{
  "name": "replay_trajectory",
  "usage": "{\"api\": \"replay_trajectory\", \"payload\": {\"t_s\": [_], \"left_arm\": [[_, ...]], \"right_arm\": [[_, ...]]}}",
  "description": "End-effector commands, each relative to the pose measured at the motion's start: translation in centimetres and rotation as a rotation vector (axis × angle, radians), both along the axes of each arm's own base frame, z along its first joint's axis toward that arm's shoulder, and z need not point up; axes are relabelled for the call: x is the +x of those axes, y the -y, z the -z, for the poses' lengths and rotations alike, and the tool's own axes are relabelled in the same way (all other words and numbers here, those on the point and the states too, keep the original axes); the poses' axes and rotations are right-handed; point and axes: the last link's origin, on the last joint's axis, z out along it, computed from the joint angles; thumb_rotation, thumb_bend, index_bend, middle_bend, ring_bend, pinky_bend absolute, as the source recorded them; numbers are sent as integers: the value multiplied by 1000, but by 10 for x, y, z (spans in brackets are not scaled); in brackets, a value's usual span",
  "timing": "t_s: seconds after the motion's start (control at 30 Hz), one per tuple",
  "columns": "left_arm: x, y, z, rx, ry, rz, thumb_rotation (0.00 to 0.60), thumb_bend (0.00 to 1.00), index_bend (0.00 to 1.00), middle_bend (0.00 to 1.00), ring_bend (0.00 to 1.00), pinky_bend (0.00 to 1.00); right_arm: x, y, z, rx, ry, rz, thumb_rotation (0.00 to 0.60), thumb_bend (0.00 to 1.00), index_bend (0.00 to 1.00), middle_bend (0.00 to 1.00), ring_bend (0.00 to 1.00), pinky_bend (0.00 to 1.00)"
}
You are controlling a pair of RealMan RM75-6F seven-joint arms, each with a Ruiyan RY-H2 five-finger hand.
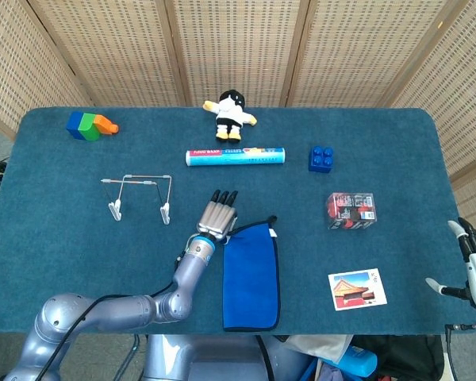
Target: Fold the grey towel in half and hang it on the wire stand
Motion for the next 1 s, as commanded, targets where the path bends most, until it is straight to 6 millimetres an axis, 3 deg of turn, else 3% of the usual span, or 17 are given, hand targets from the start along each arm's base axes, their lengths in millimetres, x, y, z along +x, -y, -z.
{"api": "replay_trajectory", "payload": {"t_s": [0.03, 0.67, 0.9, 1.0], "left_arm": [[0, 0, 0, 5, -2, 5, 600, 455, 721, 0, 0, 0], [-2, -4, -5, 19, -1, 1, 600, 742, 714, 0, 0, 0], [-1, -7, -10, 32, 0, 14, 600, 993, 713, 0, 0, 0], [0, -9, -14, 47, 0, 25, 600, 1000, 712, 0, 0, 0]], "right_arm": [[0, 0, 0, 1, 0, 0, 600, 0, 0, 0, 0, 0], [1, 0, 0, 3, 1, -3, 600, 0, 0, 0, 0, 0], [0, 0, 0, 6, -1, -3, 600, 0, 0, 0, 0, 0], [0, -1, 0, 7, -2, -4, 600, 0, 0, 0, 0, 0]]}}
